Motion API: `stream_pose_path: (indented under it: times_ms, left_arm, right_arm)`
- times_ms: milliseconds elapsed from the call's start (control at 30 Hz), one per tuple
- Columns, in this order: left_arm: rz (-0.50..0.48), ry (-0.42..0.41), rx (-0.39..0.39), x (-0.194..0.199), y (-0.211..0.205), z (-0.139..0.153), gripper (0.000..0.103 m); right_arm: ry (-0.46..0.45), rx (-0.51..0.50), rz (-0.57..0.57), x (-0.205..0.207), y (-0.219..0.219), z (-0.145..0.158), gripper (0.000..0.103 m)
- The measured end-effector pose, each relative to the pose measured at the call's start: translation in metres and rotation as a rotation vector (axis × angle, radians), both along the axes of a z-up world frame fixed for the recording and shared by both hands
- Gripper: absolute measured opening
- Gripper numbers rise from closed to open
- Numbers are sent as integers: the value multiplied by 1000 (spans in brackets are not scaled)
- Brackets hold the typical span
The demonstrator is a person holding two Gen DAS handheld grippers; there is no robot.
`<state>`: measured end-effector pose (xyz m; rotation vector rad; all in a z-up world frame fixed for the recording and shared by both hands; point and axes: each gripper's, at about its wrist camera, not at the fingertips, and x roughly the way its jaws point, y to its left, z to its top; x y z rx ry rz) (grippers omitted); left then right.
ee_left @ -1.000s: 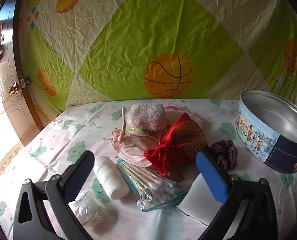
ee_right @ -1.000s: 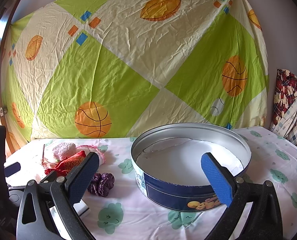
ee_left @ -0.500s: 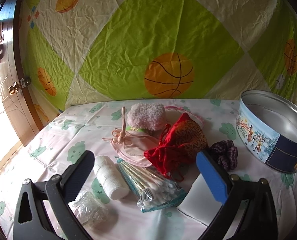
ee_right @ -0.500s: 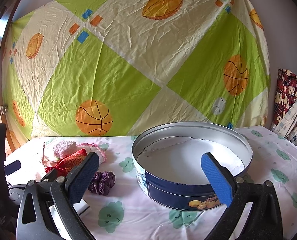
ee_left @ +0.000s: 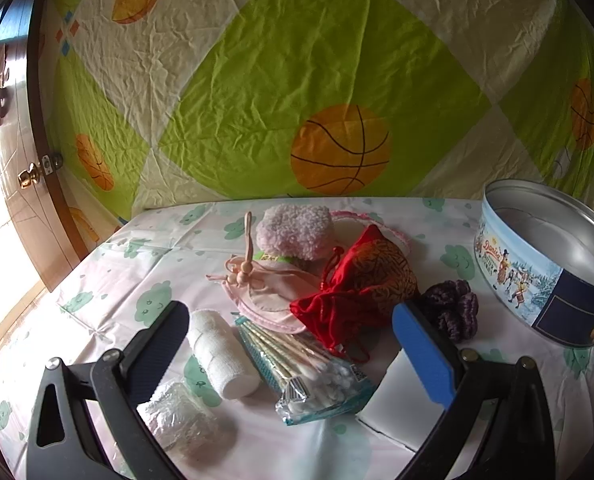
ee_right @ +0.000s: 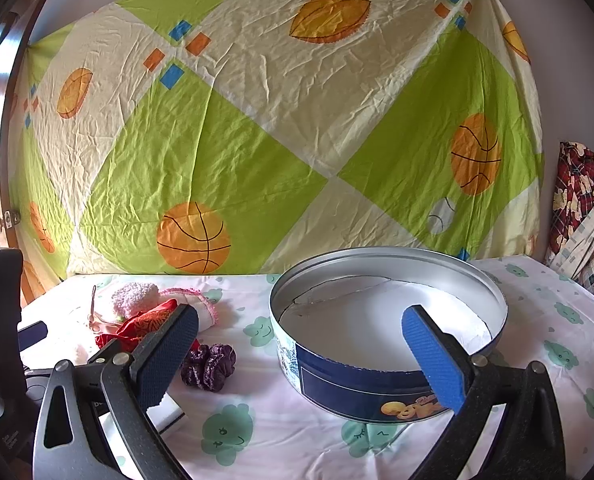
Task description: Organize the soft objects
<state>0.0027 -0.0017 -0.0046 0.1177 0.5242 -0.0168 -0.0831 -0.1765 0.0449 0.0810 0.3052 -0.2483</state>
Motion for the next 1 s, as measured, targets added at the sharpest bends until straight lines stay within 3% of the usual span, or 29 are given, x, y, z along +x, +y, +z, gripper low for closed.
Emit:
stream_pose_path:
  times_ms: [267,367,667,900,1000]
  left_arm:
    - [1,-2,-12,-1,2,-1,103]
    - [17,38,-49,-4,5,-4,103]
    - [49,41,-68,-34,10,-3,102]
    - [-18,75,0,-52,41,-1,102]
    - [-44,90,67,-58,61,-3,102]
  right_arm:
    - [7,-12,16,2,3,-2,103]
    - [7,-16,24,2,4,-1,103]
    - [-11,-5,33,-3,3,4,103]
    - [17,-7,119,1,9,2,103]
    - [91,-12,227,11,20,-5,103]
